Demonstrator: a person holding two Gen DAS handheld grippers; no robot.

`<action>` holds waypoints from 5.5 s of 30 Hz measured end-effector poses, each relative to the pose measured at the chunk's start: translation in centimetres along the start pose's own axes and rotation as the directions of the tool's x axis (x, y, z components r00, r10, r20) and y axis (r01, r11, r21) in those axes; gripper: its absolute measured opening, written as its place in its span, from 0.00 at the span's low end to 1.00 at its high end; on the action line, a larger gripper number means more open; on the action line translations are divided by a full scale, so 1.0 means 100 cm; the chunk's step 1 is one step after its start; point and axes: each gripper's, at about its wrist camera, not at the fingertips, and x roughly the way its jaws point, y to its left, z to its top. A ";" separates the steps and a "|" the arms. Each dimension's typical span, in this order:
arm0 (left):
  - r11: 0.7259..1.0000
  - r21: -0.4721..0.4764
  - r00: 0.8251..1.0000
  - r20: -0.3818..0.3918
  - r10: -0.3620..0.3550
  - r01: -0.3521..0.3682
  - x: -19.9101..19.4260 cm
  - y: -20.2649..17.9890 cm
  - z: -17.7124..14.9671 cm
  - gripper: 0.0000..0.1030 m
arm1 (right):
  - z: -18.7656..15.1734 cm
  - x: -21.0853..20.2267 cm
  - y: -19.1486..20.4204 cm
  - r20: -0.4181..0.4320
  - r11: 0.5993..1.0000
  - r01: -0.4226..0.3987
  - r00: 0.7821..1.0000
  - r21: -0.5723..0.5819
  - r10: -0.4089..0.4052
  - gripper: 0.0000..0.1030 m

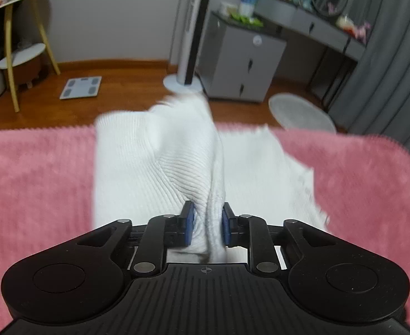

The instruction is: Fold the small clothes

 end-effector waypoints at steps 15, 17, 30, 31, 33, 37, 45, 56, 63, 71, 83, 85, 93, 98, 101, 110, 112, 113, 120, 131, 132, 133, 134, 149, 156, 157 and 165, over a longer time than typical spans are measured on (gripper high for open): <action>0.959 -0.102 0.954 0.122 0.275 -0.263 -0.075 0.067 -0.115 0.64 | 0.012 0.009 -0.016 -0.096 0.974 -0.168 0.978 0.151 0.184 0.23; 0.944 -0.107 0.944 0.080 0.321 -0.312 -0.064 0.078 -0.120 0.61 | 0.018 0.012 -0.017 -0.112 0.960 -0.211 0.966 0.182 0.233 0.29; 0.959 -0.205 0.976 0.054 0.210 -0.195 -0.052 0.107 -0.127 0.67 | 0.065 0.131 -0.001 -0.300 0.790 -0.267 0.820 0.552 0.487 0.56; 0.960 -0.203 0.976 0.056 0.209 -0.194 -0.052 0.107 -0.127 0.67 | 0.066 0.137 0.002 -0.309 0.788 -0.257 0.818 0.559 0.486 0.55; 0.961 -0.201 0.976 0.060 0.208 -0.192 -0.051 0.107 -0.128 0.68 | 0.069 0.142 0.011 -0.316 0.791 -0.265 0.811 0.552 0.492 0.55; 0.963 -0.199 0.978 0.065 0.200 -0.183 -0.051 0.105 -0.127 0.70 | 0.074 0.144 0.030 -0.351 0.843 -0.282 0.814 0.458 0.463 0.54; 0.962 -0.212 0.978 0.080 0.193 -0.173 -0.055 0.105 -0.127 0.70 | 0.096 0.094 0.076 -0.221 0.979 -0.198 0.958 -0.045 0.184 0.14; 0.969 -0.189 0.982 0.076 0.174 -0.158 -0.051 0.097 -0.128 0.70 | 0.069 0.078 0.031 -0.122 0.947 0.110 0.981 -0.302 -0.152 0.17; 0.971 -0.176 0.981 0.072 0.179 -0.164 -0.048 0.095 -0.129 0.73 | 0.077 0.036 -0.018 -0.172 0.997 0.008 0.985 0.083 0.006 0.41; 0.977 -0.151 0.984 0.073 0.165 -0.153 -0.048 0.086 -0.131 0.73 | 0.042 -0.022 -0.038 -0.178 0.945 -0.050 0.978 0.323 0.112 0.41; 0.980 -0.145 0.986 0.076 0.147 -0.135 -0.049 0.080 -0.132 0.73 | 0.019 0.014 -0.050 -0.195 0.780 -0.107 0.939 0.616 0.282 0.26; 0.981 -0.147 0.987 0.081 0.138 -0.125 -0.050 0.081 -0.132 0.73 | 0.019 0.020 -0.047 -0.192 0.783 -0.113 0.939 0.611 0.286 0.13; 0.982 -0.186 0.996 0.077 0.046 -0.031 -0.049 0.081 -0.129 0.73 | 0.022 0.009 -0.025 -0.143 0.968 0.011 0.989 0.249 0.026 0.13; 0.978 -0.208 0.997 0.082 -0.005 0.022 -0.051 0.081 -0.125 0.74 | 0.013 0.018 -0.028 -0.195 0.963 0.011 0.980 0.269 0.043 0.21; 0.961 -0.264 0.993 0.101 -0.062 0.087 -0.051 0.086 -0.115 0.75 | 0.027 0.008 -0.032 -0.168 0.966 -0.004 0.985 0.260 0.049 0.37; 0.968 -0.218 0.988 0.120 -0.102 0.127 -0.033 0.072 -0.080 0.81 | 0.054 0.009 -0.054 -0.107 0.956 -0.092 0.986 0.280 0.126 0.60; 0.962 -0.226 0.986 0.109 -0.129 0.151 -0.019 0.070 -0.066 0.80 | 0.053 0.033 -0.055 -0.159 0.957 -0.119 0.973 0.264 0.165 0.60; 0.962 -0.224 0.986 0.097 -0.137 0.156 -0.011 0.069 -0.059 0.79 | 0.052 0.044 -0.056 -0.194 0.963 -0.099 0.969 0.252 0.151 0.60; 0.923 -0.266 0.960 0.046 -0.276 0.278 0.045 0.073 -0.025 0.75 | 0.048 0.104 -0.104 -0.288 0.860 -0.165 0.898 0.483 0.334 0.71; 0.891 -0.286 0.935 0.069 -0.347 0.352 0.070 0.070 -0.016 0.42 | 0.054 0.122 -0.088 -0.262 0.843 -0.197 0.894 0.501 0.364 0.42; 0.898 -0.270 0.938 0.078 -0.339 0.347 0.064 0.066 -0.013 0.40 | 0.058 0.115 -0.082 -0.254 0.861 -0.200 0.903 0.467 0.347 0.39; 0.905 -0.253 0.940 0.085 -0.330 0.341 0.056 0.063 -0.011 0.40 | 0.062 0.107 -0.074 -0.242 0.877 -0.209 0.910 0.433 0.336 0.38; 0.912 -0.234 0.941 0.093 -0.325 0.338 0.045 0.062 -0.010 0.40 | 0.067 0.100 -0.067 -0.235 0.889 -0.211 0.916 0.407 0.325 0.37; 0.990 -0.123 0.992 0.103 0.080 -0.067 -0.075 0.106 -0.092 0.53 | 0.035 0.013 0.003 -0.222 0.914 -0.200 0.931 0.354 0.290 0.46; 0.974 -0.175 0.965 0.193 0.177 -0.144 -0.061 0.088 -0.067 0.80 | 0.064 -0.008 0.079 -0.070 0.983 -0.176 0.981 0.055 0.180 0.39; 0.970 -0.168 0.959 0.190 0.209 -0.177 -0.054 0.085 -0.070 0.80 | 0.062 -0.003 0.093 -0.052 0.988 -0.152 0.987 -0.020 0.151 0.36; 0.950 -0.236 0.948 0.194 0.253 -0.205 -0.001 0.082 -0.081 0.94 | 0.021 0.049 0.112 -0.053 0.968 -0.033 0.998 -0.248 0.020 0.15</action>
